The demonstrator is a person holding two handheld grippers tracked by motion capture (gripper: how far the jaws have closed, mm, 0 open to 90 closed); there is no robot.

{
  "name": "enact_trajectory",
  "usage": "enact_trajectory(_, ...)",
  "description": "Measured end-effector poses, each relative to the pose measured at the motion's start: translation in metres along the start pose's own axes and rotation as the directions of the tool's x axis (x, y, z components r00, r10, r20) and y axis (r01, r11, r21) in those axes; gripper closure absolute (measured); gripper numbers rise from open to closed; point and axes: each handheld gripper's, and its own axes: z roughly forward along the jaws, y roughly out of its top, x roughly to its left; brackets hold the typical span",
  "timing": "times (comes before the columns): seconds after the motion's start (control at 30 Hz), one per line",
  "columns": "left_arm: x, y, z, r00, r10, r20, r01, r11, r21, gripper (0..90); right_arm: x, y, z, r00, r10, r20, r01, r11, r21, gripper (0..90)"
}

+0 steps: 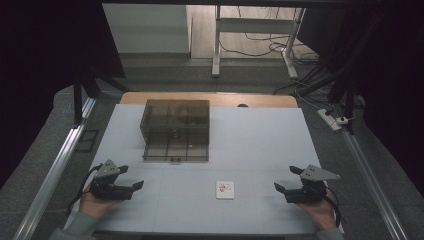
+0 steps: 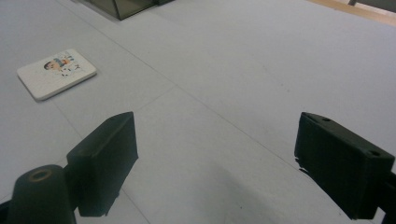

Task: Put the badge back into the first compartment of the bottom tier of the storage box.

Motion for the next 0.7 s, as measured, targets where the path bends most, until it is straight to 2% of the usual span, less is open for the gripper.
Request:
enact_trajectory(0.3,-0.002,0.001,0.000,1.0000,0.010,0.001,-0.009,0.9999,-0.009,14.8,0.001,0.000,0.000,1.0000,-0.008,0.002,0.008,1.000,0.003,13.8)
enact_trajectory(0.47,-0.010,0.007,0.001,0.9983,0.059,0.000,-0.059,0.9979,-0.026,16.2,0.000,0.000,0.001,1.0000,-0.009,-0.003,0.009,1.000,0.000,13.9)
enact_trajectory(0.7,-0.011,0.014,0.005,0.9983,0.056,0.016,-0.055,0.9981,-0.029,16.2,0.001,0.001,0.004,0.9999,-0.015,-0.007,0.015,1.000,0.009,14.3)
